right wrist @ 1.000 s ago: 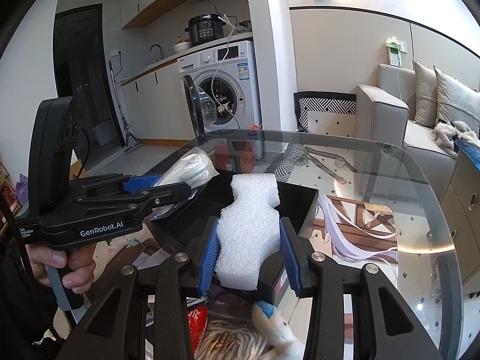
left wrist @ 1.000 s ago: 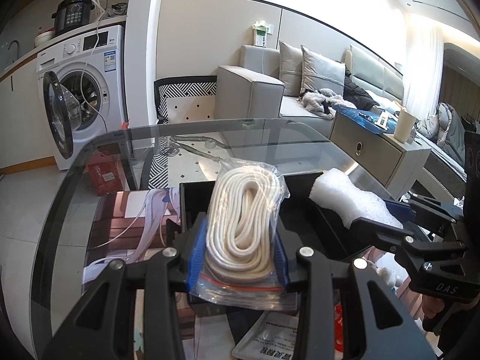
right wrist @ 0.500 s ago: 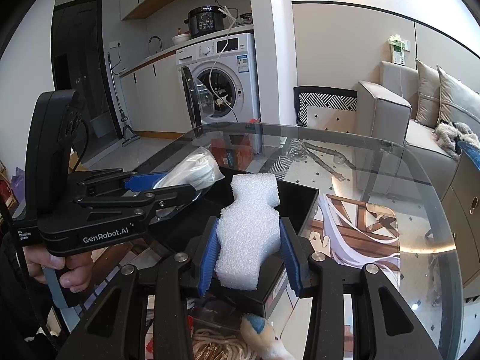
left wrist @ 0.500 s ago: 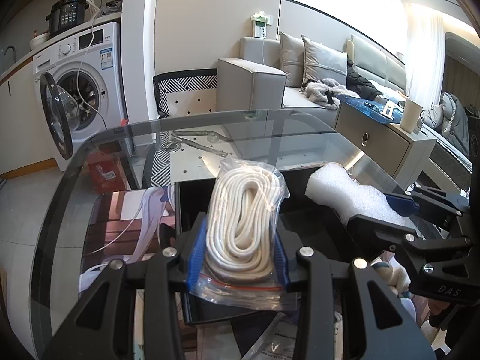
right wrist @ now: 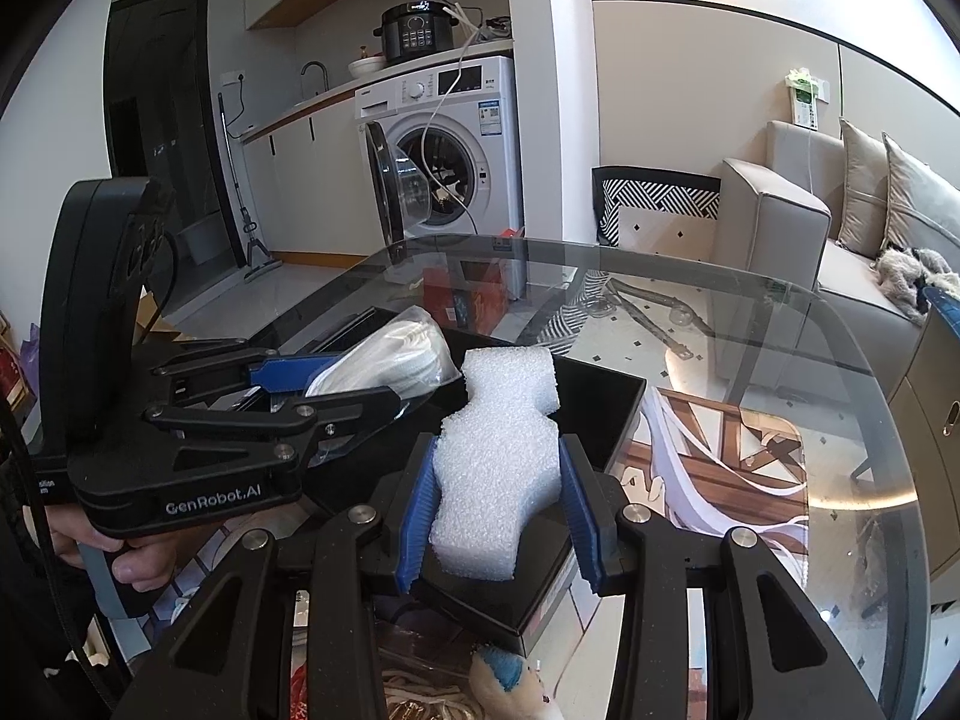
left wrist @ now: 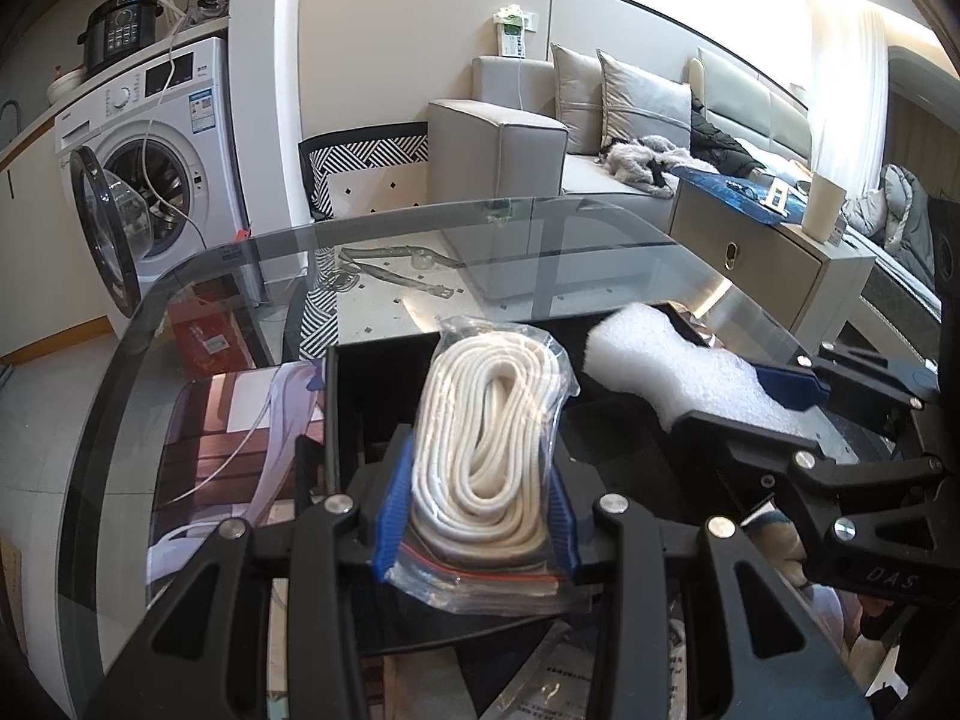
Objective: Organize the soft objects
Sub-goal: 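Carry the foam block with the right tool while the left tool carries the rope bag into the black box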
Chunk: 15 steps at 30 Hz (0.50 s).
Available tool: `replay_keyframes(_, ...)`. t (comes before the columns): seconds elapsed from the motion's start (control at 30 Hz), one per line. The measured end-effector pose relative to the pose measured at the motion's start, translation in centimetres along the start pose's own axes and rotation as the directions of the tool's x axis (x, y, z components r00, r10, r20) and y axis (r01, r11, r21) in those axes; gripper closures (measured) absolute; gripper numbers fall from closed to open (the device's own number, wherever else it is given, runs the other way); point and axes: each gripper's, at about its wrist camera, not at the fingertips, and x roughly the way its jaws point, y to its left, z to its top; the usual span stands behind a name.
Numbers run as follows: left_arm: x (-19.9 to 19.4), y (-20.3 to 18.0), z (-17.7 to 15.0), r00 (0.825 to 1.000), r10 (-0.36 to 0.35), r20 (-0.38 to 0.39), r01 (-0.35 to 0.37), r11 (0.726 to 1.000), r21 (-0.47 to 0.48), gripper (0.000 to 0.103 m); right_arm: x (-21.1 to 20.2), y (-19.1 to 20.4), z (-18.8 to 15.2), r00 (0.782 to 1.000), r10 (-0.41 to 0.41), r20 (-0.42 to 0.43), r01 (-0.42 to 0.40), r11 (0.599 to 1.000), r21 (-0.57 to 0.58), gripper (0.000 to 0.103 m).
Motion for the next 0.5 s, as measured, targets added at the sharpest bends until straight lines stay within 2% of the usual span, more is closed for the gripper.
replay_keyframes(0.1, 0.04, -0.57, -0.24, 1.000, 0.010, -0.010, -0.009, 1.000, 0.025, 0.065, 0.02, -0.01, -0.08, 1.000, 0.002, 0.000, -0.002, 1.000, -0.002, 0.063)
replay_keyframes(0.2, 0.00, -0.38, -0.39, 1.000, -0.019, -0.022, 0.019, 1.000, -0.010, 0.065, 0.00, 0.00, -0.14, 1.000, 0.010, 0.001, -0.010, 1.000, -0.002, 0.063)
replay_keyframes(0.5, -0.58, -0.46, -0.86, 1.000, -0.005, -0.023, 0.005, 1.000, -0.022, 0.065, 0.13, 0.01, -0.25, 1.000, 0.023, -0.001, -0.024, 1.000, -0.012, 0.063)
